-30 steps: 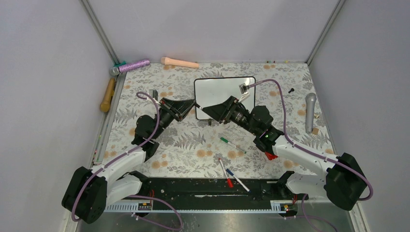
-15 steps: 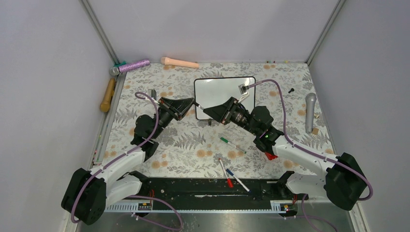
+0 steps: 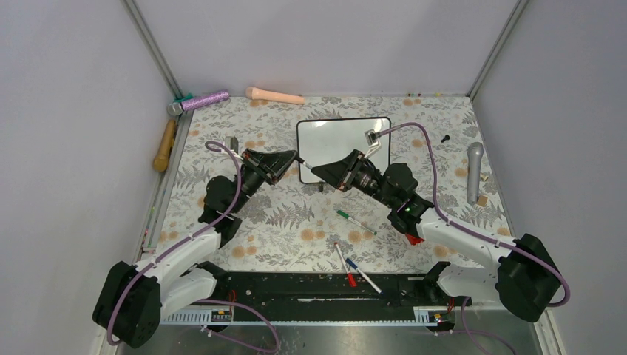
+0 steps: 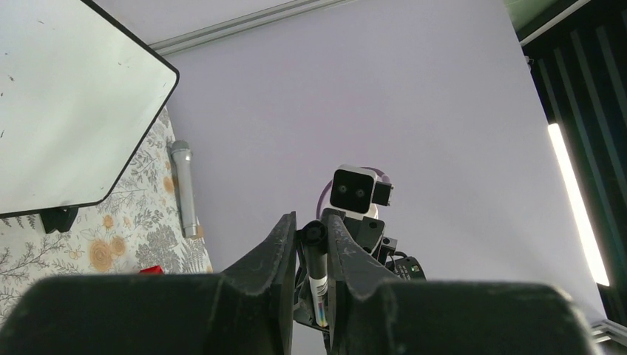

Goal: Write a sentence on the whiteboard
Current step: Open the pen cap from the whiteboard marker, then place the pen cap at the center of the board.

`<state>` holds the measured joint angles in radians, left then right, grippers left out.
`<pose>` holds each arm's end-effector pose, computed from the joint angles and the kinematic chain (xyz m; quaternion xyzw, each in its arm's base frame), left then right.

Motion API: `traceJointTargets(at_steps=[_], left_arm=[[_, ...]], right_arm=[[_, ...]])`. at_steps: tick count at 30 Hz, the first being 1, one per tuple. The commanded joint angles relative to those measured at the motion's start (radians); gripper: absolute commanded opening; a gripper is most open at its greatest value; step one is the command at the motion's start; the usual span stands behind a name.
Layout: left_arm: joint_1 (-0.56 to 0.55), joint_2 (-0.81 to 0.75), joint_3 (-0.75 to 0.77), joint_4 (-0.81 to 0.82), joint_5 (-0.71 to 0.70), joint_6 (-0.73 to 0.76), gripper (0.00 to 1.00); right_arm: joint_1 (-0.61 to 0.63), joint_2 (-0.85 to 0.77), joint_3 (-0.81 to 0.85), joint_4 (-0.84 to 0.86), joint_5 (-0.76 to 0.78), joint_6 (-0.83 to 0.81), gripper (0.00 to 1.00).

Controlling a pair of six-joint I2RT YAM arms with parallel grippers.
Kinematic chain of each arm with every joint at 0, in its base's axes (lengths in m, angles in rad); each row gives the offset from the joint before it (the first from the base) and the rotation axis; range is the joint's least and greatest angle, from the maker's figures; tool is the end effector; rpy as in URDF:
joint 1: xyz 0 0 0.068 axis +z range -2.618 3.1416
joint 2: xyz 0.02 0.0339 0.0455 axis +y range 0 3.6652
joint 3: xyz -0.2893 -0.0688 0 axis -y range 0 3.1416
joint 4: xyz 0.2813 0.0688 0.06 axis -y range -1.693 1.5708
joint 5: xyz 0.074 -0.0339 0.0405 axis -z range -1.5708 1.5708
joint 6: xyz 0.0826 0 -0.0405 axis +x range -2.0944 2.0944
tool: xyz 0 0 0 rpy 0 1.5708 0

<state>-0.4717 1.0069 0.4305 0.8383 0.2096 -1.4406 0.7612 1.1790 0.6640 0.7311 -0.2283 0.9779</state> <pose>0.2447 -0.1441 0.2951 -0.2085 0.5744 -0.6813 0.4030 0.2295 0.2444 0.3277 -0.0209 0.6286 0.6375 0.4449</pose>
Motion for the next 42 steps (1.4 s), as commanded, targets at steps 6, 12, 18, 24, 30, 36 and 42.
traceJointTargets(at_steps=[6, 12, 18, 24, 30, 36, 42], left_arm=[[0.114, -0.048, 0.017, -0.004, -0.014, 0.006, 0.0], [0.215, -0.072, 0.007, -0.062, 0.041, 0.019, 0.0], [0.299, -0.105, -0.014, -0.14, 0.08, 0.051, 0.0], [0.302, -0.11, -0.005, -0.345, 0.093, 0.176, 0.0], [0.286, -0.131, 0.035, -0.67, 0.01, 0.435, 0.0], [0.161, -0.059, 0.053, -0.818, -0.127, 0.578, 0.0], [0.021, 0.104, 0.072, -0.859, -0.181, 0.621, 0.0]], right_arm=[[0.0, -0.061, -0.048, 0.022, 0.026, 0.0, 0.0], [-0.001, -0.108, -0.084, -0.025, 0.029, -0.017, 0.0], [-0.004, -0.172, -0.108, -0.124, 0.044, -0.065, 0.0], [-0.015, -0.23, -0.083, -0.294, 0.077, -0.174, 0.0], [-0.017, -0.25, 0.006, -0.541, 0.122, -0.325, 0.0], [-0.017, -0.191, 0.169, -0.843, 0.129, -0.467, 0.0], [-0.019, -0.054, 0.364, -1.175, 0.087, -0.587, 0.0]])
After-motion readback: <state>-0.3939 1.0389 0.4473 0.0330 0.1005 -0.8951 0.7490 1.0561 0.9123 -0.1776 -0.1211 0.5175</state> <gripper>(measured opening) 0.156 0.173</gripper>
